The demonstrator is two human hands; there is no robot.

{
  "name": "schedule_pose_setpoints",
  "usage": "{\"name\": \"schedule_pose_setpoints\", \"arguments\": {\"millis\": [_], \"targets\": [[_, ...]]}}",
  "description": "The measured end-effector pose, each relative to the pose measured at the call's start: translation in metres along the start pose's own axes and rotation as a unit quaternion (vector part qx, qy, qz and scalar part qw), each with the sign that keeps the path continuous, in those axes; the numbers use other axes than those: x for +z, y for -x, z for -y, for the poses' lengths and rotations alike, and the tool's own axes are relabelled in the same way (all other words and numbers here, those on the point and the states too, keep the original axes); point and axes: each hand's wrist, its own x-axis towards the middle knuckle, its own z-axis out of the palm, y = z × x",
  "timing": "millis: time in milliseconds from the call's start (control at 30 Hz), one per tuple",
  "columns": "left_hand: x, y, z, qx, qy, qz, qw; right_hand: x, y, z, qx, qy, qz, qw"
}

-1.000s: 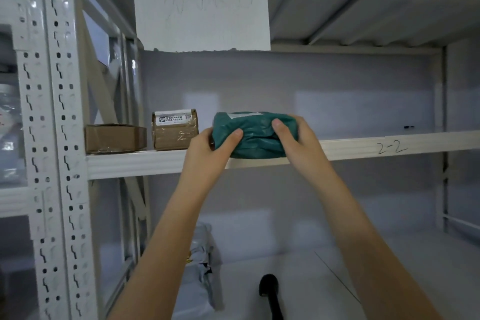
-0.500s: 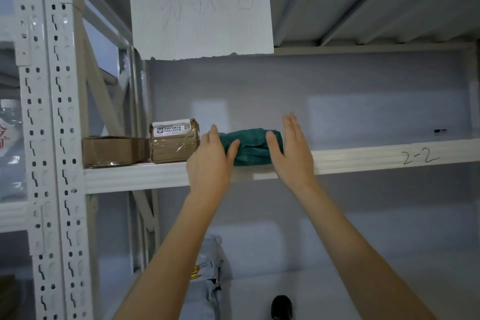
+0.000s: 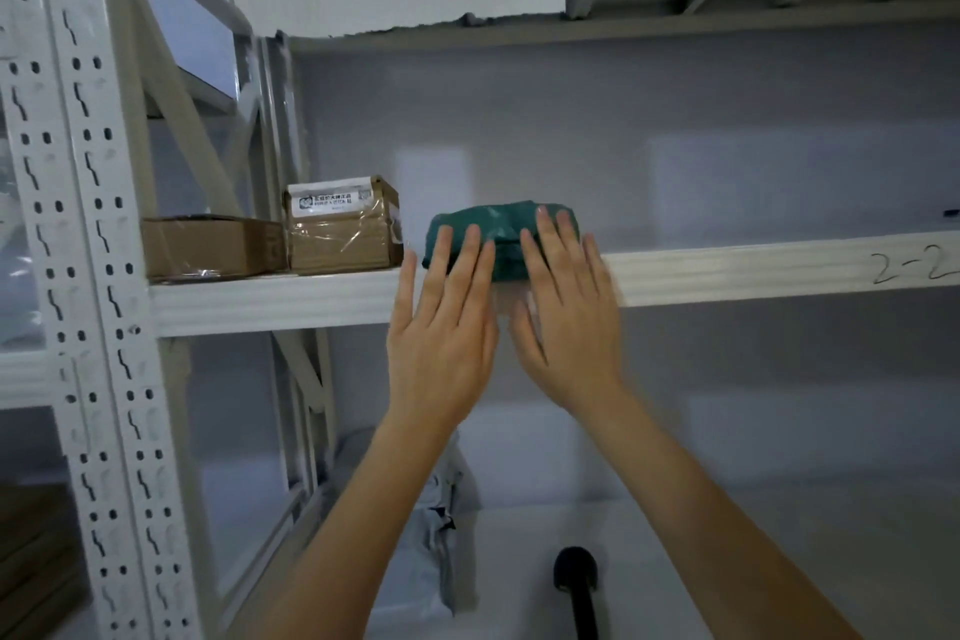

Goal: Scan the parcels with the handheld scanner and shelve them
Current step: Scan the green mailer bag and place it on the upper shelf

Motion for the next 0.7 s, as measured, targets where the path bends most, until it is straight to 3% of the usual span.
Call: {"name": "schedule_pose_setpoints", "arguments": {"millis": [100, 233, 367, 467, 700], "targets": [[-0.002, 0.065, 0.007, 0.029, 0.022, 0.009, 0.999, 0.01, 0.055, 0.011, -0.042, -0.071, -0.034, 0.996], [0.008, 0.164, 0.03, -0.02, -0.003, 0.205, 0.978, 0.053, 0.133, 0.028, 0.067, -0.12, 0.151, 0.979], [0.022, 0.232, 0.053, -0.128, -0.026, 0.368, 0.921, 0.101, 0.192, 0.047, 0.201, -0.09, 0.325, 0.92], [0.04, 0.261, 0.072, -0.187, 0.003, 0.423, 0.886, 0.135, 0.212, 0.054, 0.259, -0.068, 0.421, 0.867], [0.104, 0.298, 0.124, -0.304, 0.047, 0.478, 0.823, 0.223, 0.217, 0.062, 0.413, -0.183, 0.473, 0.756]]}}
